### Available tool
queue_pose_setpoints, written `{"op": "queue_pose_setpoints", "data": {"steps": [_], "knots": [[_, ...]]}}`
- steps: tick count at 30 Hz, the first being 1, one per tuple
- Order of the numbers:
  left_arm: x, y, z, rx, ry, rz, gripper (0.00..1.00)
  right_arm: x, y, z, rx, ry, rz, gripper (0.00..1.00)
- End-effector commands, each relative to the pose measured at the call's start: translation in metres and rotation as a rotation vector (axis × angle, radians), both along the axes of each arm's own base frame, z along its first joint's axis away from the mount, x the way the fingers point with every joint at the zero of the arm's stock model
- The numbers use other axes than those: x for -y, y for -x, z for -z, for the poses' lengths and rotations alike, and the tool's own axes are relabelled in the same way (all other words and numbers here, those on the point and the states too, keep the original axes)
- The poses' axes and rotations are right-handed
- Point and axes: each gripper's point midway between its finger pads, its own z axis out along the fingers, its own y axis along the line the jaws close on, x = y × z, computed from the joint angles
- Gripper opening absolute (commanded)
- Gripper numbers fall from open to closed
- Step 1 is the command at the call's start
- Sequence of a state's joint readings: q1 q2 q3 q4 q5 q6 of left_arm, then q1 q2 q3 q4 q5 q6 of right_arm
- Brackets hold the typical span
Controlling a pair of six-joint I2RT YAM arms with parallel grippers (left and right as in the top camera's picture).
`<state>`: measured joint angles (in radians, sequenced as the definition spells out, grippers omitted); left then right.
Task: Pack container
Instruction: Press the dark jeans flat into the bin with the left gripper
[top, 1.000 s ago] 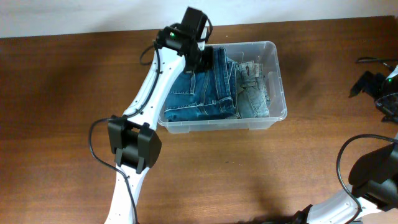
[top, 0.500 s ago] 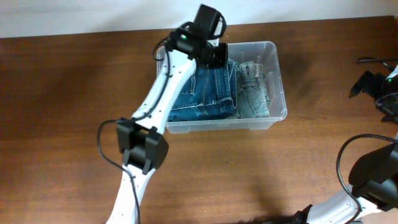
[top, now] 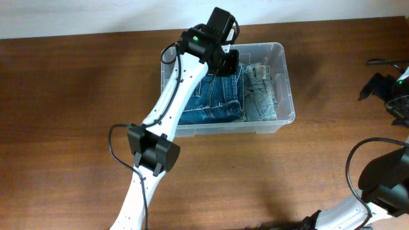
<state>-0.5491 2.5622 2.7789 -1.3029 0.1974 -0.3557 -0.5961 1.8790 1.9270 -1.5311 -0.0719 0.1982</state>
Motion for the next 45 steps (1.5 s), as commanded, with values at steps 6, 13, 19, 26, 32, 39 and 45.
{"op": "queue_pose_setpoints", "data": {"steps": [6,13,19,26,32,39,45], "knots": [[-0.014,0.061,-0.027,-0.16,-0.033,0.023,0.08,0.001,0.0,-0.001,0.002,0.009,-0.007,0.98],[-0.006,0.083,0.005,-0.271,-0.084,0.088,0.08,0.001,0.0,-0.001,0.002,0.009,-0.007,0.99],[0.003,0.102,0.032,-0.348,-0.137,0.121,0.13,0.001,0.0,-0.001,0.002,0.009,-0.007,0.98],[0.011,0.098,0.036,-0.327,-0.126,0.129,0.14,0.001,0.0,-0.001,0.002,0.009,-0.007,0.98],[0.006,0.059,0.002,-0.141,-0.082,0.088,0.12,0.001,0.0,-0.001,0.002,0.009,-0.007,0.98],[-0.021,-0.016,-0.057,0.239,-0.112,-0.086,0.1,0.001,0.0,-0.001,0.002,0.009,-0.007,0.98],[-0.022,-0.035,-0.011,0.203,-0.148,-0.101,0.1,0.001,0.0,-0.001,0.002,0.009,-0.007,0.99]]}}
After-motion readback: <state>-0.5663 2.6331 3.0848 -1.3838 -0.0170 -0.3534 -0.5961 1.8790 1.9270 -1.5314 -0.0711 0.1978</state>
